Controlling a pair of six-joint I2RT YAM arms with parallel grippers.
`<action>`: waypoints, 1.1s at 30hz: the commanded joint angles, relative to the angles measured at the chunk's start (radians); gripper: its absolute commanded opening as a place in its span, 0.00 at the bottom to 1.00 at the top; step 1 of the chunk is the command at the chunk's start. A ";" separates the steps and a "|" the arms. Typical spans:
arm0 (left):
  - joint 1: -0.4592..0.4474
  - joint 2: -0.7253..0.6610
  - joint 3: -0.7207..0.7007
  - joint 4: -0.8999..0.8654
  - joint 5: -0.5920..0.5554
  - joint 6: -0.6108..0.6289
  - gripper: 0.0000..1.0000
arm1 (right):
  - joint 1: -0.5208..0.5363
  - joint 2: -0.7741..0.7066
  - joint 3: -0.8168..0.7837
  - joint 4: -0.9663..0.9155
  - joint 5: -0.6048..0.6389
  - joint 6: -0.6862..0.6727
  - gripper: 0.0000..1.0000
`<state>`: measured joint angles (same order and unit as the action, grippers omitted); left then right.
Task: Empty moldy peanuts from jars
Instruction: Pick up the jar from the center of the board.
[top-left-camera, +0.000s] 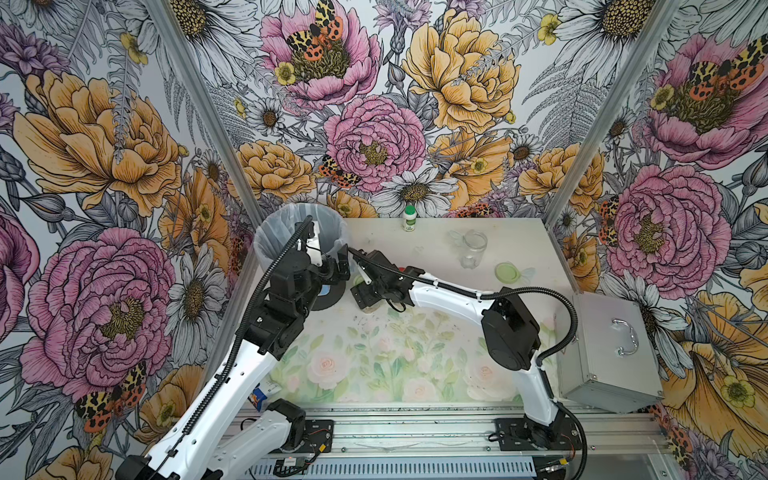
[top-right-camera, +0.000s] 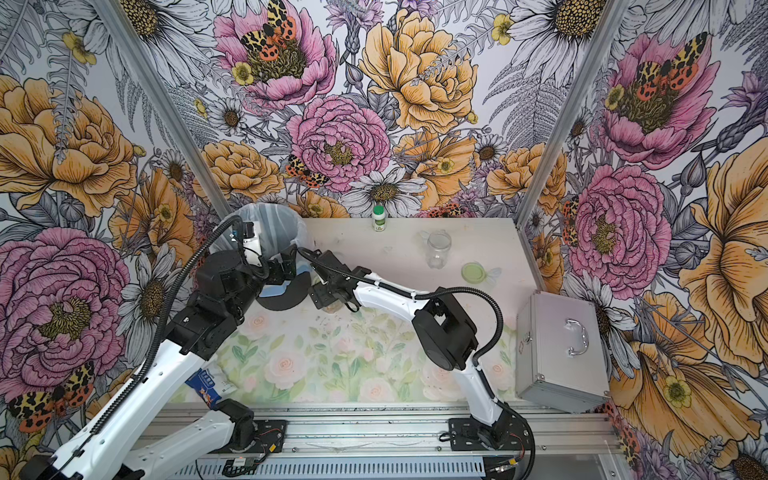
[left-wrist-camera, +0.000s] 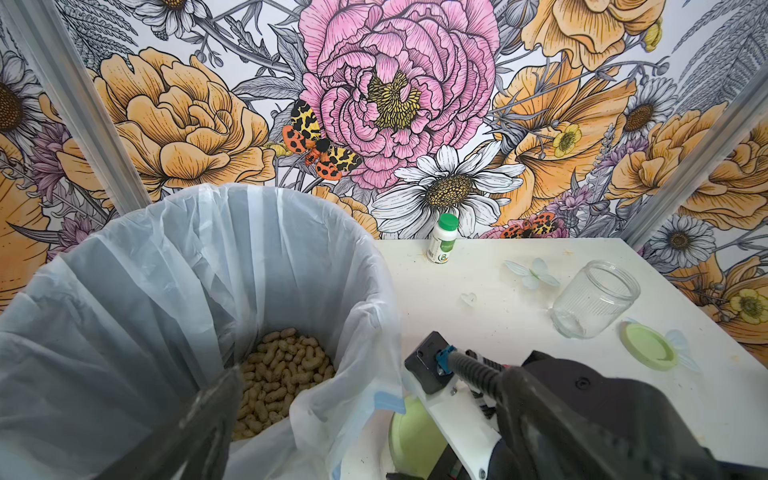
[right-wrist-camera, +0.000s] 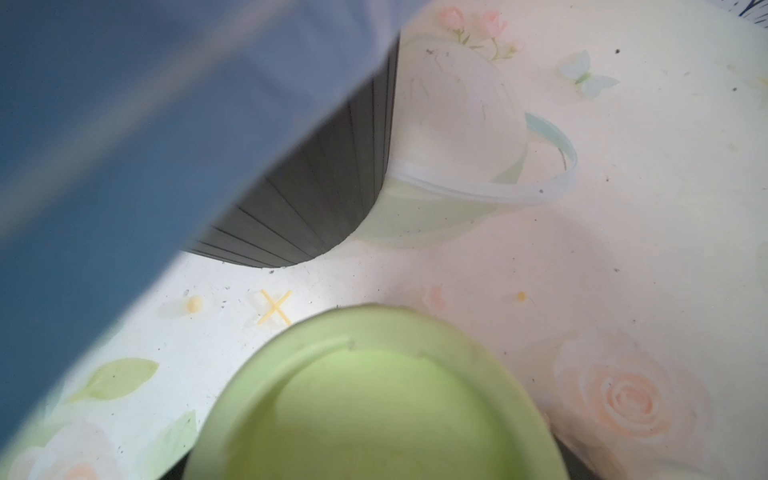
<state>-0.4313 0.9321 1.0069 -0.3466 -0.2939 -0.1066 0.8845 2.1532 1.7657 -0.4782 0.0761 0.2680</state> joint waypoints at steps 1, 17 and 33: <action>0.010 -0.013 -0.005 0.035 0.022 -0.013 0.99 | 0.002 0.025 0.015 -0.012 0.008 -0.003 0.80; 0.011 -0.003 -0.013 0.046 0.031 -0.016 0.99 | -0.007 -0.080 0.005 -0.009 0.019 -0.018 0.42; 0.011 0.000 0.006 0.066 0.067 -0.002 0.99 | -0.061 -0.382 -0.088 -0.009 -0.032 0.003 0.39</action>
<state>-0.4297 0.9333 1.0039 -0.3077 -0.2653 -0.1093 0.8509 1.8622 1.6962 -0.5407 0.0471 0.2539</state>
